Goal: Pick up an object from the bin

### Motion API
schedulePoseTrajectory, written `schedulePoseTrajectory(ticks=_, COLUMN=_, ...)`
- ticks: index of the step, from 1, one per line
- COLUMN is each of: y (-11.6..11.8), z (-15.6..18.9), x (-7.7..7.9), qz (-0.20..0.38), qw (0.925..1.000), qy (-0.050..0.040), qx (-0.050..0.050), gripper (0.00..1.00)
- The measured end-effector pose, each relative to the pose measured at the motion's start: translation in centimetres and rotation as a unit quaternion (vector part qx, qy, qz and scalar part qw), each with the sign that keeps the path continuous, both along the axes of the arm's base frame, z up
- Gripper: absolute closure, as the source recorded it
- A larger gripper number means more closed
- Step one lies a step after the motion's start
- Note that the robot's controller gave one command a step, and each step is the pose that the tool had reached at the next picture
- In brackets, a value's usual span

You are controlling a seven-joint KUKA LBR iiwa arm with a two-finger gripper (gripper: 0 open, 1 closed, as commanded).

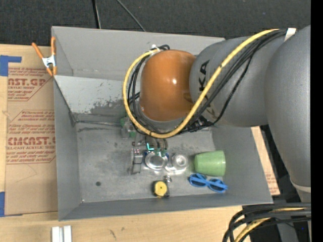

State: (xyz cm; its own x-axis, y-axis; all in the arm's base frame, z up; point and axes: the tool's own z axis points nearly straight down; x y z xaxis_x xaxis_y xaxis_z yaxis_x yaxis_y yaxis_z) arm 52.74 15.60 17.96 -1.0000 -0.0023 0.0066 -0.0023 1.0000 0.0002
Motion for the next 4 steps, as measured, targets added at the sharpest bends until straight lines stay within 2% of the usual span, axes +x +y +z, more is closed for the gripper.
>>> schedulePoseTrajectory(ticks=1, y=-5.2, z=-4.9, x=-1.3, qz=0.126, qw=0.992, qy=-0.0015, qx=0.0, gripper=0.0)
schedulePoseTrajectory(ticks=2, y=-11.1, z=-11.1, x=0.8, qz=0.126, qw=0.992, qy=-0.0018, qx=0.0, gripper=0.0)
schedulePoseTrajectory(ticks=3, y=-10.7, z=-10.7, x=0.8, qz=0.128, qw=0.9918, qy=-0.0038, qx=0.001, gripper=1.0)
schedulePoseTrajectory(ticks=4, y=-9.6, z=-11.0, x=-0.4, qz=0.277, qw=0.9609, qy=-0.0031, qx=0.001, gripper=1.0)
